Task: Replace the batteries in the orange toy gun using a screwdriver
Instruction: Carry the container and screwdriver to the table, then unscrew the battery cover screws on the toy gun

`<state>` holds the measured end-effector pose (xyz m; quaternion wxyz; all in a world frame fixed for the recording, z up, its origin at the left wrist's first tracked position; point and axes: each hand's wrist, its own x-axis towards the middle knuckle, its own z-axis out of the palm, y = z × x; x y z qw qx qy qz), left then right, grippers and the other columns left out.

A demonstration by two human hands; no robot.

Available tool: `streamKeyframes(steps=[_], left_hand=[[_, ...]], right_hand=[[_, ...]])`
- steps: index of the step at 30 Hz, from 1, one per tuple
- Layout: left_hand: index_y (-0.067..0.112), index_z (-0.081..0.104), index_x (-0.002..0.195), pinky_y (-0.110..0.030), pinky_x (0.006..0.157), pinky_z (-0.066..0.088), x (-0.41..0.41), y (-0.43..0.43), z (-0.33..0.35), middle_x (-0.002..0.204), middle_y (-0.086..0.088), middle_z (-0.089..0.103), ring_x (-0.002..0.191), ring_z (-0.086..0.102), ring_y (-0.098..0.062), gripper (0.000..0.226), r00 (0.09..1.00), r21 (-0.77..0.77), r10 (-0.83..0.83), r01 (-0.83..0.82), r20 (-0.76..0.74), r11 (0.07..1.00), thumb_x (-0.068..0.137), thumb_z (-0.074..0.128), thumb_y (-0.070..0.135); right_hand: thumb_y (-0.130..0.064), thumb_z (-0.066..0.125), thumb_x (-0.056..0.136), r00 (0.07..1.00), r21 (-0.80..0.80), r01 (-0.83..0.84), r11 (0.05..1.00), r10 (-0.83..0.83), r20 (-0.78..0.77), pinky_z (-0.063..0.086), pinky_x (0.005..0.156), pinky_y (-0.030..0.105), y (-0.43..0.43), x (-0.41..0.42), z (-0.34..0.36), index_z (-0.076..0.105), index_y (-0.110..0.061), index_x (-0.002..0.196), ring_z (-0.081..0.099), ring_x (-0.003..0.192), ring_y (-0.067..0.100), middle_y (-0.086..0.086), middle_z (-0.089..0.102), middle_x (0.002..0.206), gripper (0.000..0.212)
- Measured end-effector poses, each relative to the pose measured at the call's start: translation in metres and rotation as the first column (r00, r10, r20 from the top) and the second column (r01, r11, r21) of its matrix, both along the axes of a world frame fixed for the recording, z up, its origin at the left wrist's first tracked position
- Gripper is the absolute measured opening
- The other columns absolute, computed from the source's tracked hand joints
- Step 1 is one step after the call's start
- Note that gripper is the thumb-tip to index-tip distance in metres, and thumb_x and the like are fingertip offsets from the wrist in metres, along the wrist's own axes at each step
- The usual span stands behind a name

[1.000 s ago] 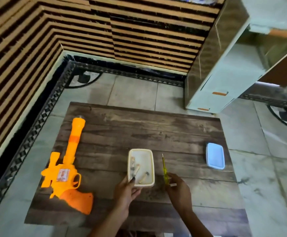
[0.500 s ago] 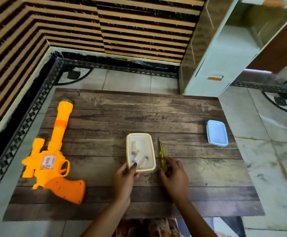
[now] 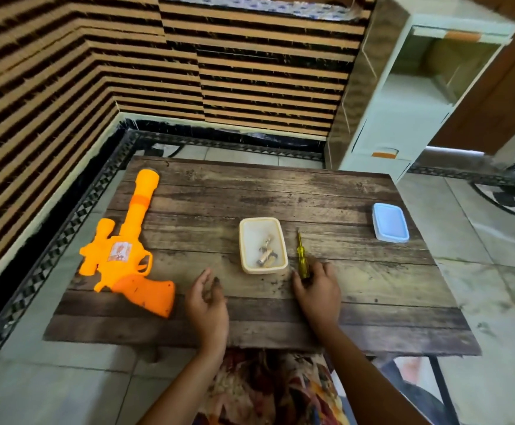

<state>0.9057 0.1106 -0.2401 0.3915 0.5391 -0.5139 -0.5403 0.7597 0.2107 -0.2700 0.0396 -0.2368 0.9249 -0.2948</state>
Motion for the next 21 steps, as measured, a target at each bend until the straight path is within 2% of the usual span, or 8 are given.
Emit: streamKeyframes(steps=[1,3,4,6,9,14,18,21], left_hand=[[0.007,0.057,0.115,-0.023,0.087,0.051,0.010,-0.001,0.000,0.117,-0.021,0.057,0.102,0.057,-0.025,0.029,0.999,-0.089,0.037,-0.034,0.030,0.995,0.089,0.051,-0.004],[-0.002,0.056,0.118,-0.001,0.081,0.037,0.028,-0.003,0.004,0.122,-0.027,0.048,0.100,0.050,-0.020,0.031,0.985,-0.211,0.153,-0.133,0.082,0.968,0.088,0.051,-0.007],[-0.003,0.053,0.123,0.000,0.079,0.034,0.037,-0.006,0.007,0.125,-0.028,0.044,0.100,0.050,-0.022,0.035,0.973,-0.225,0.206,-0.180,0.099,0.958,0.088,0.052,-0.006],[0.002,0.046,0.132,-0.014,0.090,0.037,0.048,-0.012,0.007,0.133,-0.025,0.038,0.110,0.051,-0.034,0.046,0.951,-0.233,0.282,-0.247,0.129,0.941,0.087,0.056,0.001],[0.010,0.041,0.137,-0.049,0.103,0.034,0.060,-0.022,-0.003,0.138,-0.022,0.036,0.121,0.042,-0.042,0.058,0.906,-0.276,0.368,-0.306,0.210,0.911,0.081,0.053,0.021],[0.011,0.028,0.144,-0.048,0.105,0.023,0.070,-0.058,0.008,0.147,-0.017,0.026,0.133,0.024,-0.039,0.064,0.821,-0.165,0.471,-0.442,0.323,0.882,0.088,0.057,0.023],[0.005,0.010,0.147,-0.050,0.101,0.031,0.079,-0.085,0.012,0.141,-0.027,0.031,0.127,0.031,-0.045,0.088,0.870,-0.001,0.318,-0.343,0.378,0.940,0.083,0.066,0.030],[0.002,0.011,0.145,-0.048,0.102,0.032,0.082,-0.095,0.018,0.141,-0.024,0.035,0.127,0.035,-0.044,0.091,0.881,0.088,0.304,-0.357,0.362,0.930,0.079,0.071,0.020]], right_hand=[[-0.034,0.063,0.083,1.000,-0.003,0.002,1.000,-0.002,-0.004,0.048,0.079,0.036,0.001,-0.001,-0.002,0.058,-0.007,0.117,0.057,0.094,0.034,0.015,0.054,0.105,0.043],[-0.036,0.061,0.084,1.000,-0.002,0.001,1.000,-0.001,0.005,0.048,0.084,0.037,0.002,-0.002,-0.006,0.056,-0.010,0.122,0.056,0.098,0.034,0.016,0.052,0.111,0.047],[-0.038,0.059,0.085,1.000,0.007,-0.005,1.000,0.005,0.018,0.048,0.088,0.037,0.001,-0.001,-0.007,0.054,-0.015,0.127,0.056,0.101,0.034,0.016,0.051,0.115,0.049],[-0.040,0.057,0.087,1.000,0.039,-0.024,0.999,0.023,0.019,0.047,0.089,0.035,0.002,-0.003,-0.007,0.053,-0.025,0.130,0.055,0.101,0.032,0.015,0.048,0.117,0.046],[-0.037,0.055,0.089,0.999,0.052,-0.051,0.997,0.052,-0.009,0.046,0.086,0.033,0.003,-0.001,-0.004,0.056,-0.027,0.127,0.055,0.097,0.031,0.013,0.047,0.112,0.039],[-0.027,0.058,0.089,0.994,-0.040,-0.082,0.996,0.079,-0.069,0.041,0.082,0.026,0.008,0.002,-0.010,0.061,-0.020,0.122,0.052,0.094,0.027,0.010,0.049,0.105,0.034],[-0.020,0.060,0.087,0.991,-0.072,-0.103,0.992,0.096,-0.097,0.042,0.086,0.028,0.012,0.006,-0.013,0.065,-0.012,0.116,0.053,0.094,0.030,0.013,0.052,0.101,0.030],[-0.018,0.062,0.086,0.993,-0.068,-0.074,0.995,0.067,-0.097,0.045,0.085,0.033,0.017,0.008,-0.015,0.067,-0.009,0.111,0.054,0.092,0.033,0.015,0.053,0.098,0.027]])
